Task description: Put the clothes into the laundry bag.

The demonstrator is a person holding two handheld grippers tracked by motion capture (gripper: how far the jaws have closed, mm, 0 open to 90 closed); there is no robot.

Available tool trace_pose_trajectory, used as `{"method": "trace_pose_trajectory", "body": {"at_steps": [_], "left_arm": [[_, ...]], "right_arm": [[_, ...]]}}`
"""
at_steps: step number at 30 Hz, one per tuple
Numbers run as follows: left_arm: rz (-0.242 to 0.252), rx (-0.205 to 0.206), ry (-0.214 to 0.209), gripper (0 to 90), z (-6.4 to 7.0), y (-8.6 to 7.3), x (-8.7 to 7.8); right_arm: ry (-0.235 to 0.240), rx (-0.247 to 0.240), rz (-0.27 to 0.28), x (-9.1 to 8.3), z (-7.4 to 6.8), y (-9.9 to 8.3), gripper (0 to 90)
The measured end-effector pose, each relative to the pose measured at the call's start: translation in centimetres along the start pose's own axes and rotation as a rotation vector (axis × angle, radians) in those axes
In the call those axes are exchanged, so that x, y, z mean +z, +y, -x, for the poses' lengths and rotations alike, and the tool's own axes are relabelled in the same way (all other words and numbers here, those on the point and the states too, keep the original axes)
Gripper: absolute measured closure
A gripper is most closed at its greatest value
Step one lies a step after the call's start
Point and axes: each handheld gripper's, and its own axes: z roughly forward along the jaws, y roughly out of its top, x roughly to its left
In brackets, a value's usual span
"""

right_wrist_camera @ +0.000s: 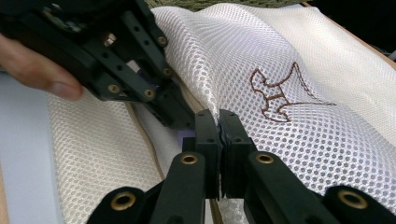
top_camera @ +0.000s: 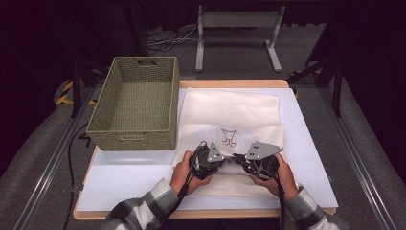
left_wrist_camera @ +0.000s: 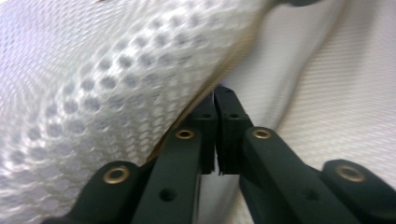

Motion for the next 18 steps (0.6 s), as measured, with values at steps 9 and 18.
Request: {"method": "trace_pose_trajectory", "body": {"at_steps": [9,18], "left_arm": [[-0.021,-0.023,0.008,90.0,0.1,-0.2,2.8],[-0.004,-0.039,0.127,90.0,-0.3,0.8,4.3]], "right_arm": [[0.016,0.001,-0.007,0.1,-0.1,-0.1,87.9],[0.036,0.009,-0.037,0.8,-0.1,-0.4,87.9]]}}
